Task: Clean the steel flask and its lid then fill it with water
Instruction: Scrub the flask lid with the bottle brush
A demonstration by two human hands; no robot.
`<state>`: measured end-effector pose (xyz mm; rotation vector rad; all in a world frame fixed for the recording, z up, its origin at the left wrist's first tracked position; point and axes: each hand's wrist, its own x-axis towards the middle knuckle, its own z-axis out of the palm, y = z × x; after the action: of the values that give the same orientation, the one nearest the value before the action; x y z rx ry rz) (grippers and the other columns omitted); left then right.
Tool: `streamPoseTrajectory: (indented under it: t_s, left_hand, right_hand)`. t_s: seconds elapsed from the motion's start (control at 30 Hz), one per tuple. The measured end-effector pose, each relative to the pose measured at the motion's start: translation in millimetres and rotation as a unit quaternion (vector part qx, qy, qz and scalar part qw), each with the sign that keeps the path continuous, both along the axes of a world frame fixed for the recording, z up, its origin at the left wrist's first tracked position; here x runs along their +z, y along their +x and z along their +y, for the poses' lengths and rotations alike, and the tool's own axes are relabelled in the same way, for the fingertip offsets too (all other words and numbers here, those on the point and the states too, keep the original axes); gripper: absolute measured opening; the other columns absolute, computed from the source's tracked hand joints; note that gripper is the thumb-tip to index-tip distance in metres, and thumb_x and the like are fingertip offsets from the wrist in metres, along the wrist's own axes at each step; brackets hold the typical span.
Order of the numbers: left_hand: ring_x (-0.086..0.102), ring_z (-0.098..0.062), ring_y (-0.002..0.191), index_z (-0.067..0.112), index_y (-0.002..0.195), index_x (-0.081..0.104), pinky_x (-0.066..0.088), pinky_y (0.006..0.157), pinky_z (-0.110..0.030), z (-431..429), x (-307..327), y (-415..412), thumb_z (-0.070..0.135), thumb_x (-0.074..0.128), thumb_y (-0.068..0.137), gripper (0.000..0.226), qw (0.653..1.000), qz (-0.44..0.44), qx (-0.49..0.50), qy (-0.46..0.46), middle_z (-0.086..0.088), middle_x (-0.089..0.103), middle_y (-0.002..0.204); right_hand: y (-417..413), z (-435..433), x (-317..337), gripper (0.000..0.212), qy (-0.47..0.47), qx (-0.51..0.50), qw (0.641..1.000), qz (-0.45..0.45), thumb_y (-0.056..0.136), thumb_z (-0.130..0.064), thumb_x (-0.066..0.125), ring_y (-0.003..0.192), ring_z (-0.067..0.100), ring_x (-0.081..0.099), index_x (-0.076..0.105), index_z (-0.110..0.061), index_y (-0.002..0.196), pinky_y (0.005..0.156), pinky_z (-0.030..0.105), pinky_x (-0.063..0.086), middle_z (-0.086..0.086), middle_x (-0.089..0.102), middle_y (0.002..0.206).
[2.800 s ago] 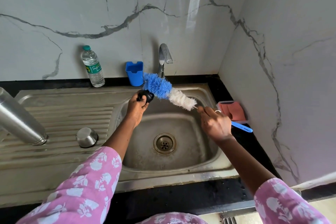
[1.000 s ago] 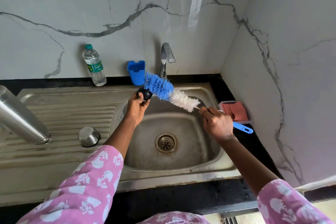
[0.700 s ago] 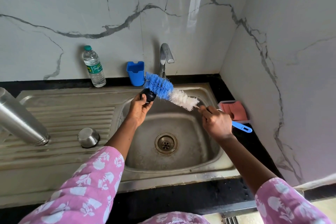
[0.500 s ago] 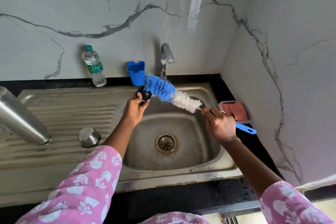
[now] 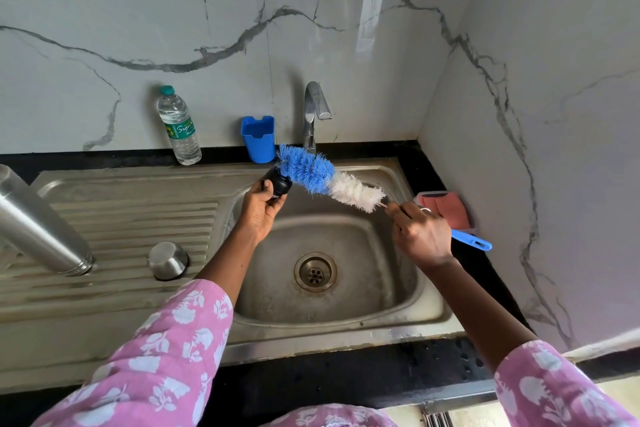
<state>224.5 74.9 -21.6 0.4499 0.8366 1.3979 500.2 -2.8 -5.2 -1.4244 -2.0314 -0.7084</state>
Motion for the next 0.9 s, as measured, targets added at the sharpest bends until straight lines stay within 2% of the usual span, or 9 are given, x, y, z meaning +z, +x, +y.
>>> streamPoseTrajectory:
  t_s: [0.13,0.23,0.3,0.43,0.57,0.7,0.77,0.9]
  left_hand:
    - [0.057,-0.019,0.102,0.006,0.124,0.049,0.051,0.084,-0.027,-1,-1,7,-0.004,0.037,0.096,0.032,1.000,0.000,-0.023,-0.006,-0.008,0.059,0.108]
    - [0.060,-0.021,0.098,0.010,0.105,0.056,0.055,0.077,-0.026,0,1,3,-0.005,0.037,0.096,0.025,0.999,-0.039,0.010,-0.016,-0.009,0.060,0.106]
    - [0.060,-0.025,0.098,0.009,0.100,0.055,0.058,0.072,-0.028,1,0,-2,-0.006,0.036,0.095,0.024,0.996,-0.081,0.035,-0.029,-0.011,0.059,0.106]
    - [0.059,-0.033,0.100,0.002,0.108,0.052,0.057,0.077,-0.034,-4,0,-1,0.000,0.040,0.096,0.018,0.993,-0.116,0.003,-0.034,-0.020,0.057,0.112]
    - [0.068,-0.034,0.088,0.000,0.106,0.054,0.057,0.078,-0.036,-7,6,5,0.011,0.037,0.100,0.020,0.990,-0.133,-0.014,-0.033,-0.023,0.061,0.107]
    - [0.058,-0.037,0.106,-0.001,0.108,0.052,0.058,0.076,-0.038,-3,7,-2,0.015,0.035,0.102,0.024,0.983,-0.178,0.009,-0.036,-0.024,0.057,0.112]
    - [0.054,-0.038,0.112,-0.001,0.111,0.051,0.059,0.075,-0.038,-3,5,-4,0.015,0.036,0.101,0.024,0.984,-0.176,0.000,-0.036,-0.025,0.056,0.115]
    - [0.058,-0.035,0.103,0.001,0.110,0.052,0.060,0.072,-0.035,-5,7,5,0.017,0.034,0.102,0.026,0.989,-0.140,-0.038,-0.038,-0.025,0.057,0.114]
  right_hand:
    - [-11,0,6,0.026,0.005,-0.017,1.000,-0.006,0.077,-0.010,0.047,0.042,0.024,0.054,0.072,-0.014,0.082,0.034,0.020,0.029,0.001,0.057,0.060]
    - [-9,-4,4,0.027,0.017,-0.003,1.000,-0.003,0.080,-0.009,0.045,0.040,0.024,0.052,0.072,-0.013,0.081,0.034,0.021,0.030,0.002,0.057,0.059]
    - [-2,-5,0,0.028,0.012,0.011,1.000,0.002,0.081,-0.008,0.044,0.041,0.025,0.053,0.072,-0.012,0.084,0.034,0.022,0.033,0.002,0.057,0.060]
    - [-2,-3,1,0.028,0.002,-0.005,1.000,0.020,0.080,-0.009,0.044,0.043,0.026,0.055,0.072,-0.012,0.084,0.033,0.023,0.035,0.003,0.058,0.061]
    - [-13,-3,9,0.025,0.016,-0.016,1.000,-0.003,0.076,-0.008,0.050,0.042,0.024,0.053,0.072,-0.015,0.084,0.035,0.020,0.028,0.001,0.057,0.060]
    - [-2,-5,1,0.028,0.020,0.015,1.000,0.002,0.081,-0.008,0.045,0.042,0.025,0.054,0.072,-0.012,0.085,0.034,0.023,0.034,0.002,0.057,0.062]
    - [2,-4,-1,0.029,0.011,0.017,1.000,0.014,0.081,-0.009,0.043,0.044,0.027,0.056,0.071,-0.011,0.087,0.033,0.025,0.038,0.003,0.058,0.063]
    - [-8,0,6,0.027,0.015,-0.008,1.000,0.002,0.078,-0.009,0.047,0.043,0.026,0.055,0.072,-0.014,0.086,0.034,0.021,0.031,0.002,0.058,0.062]
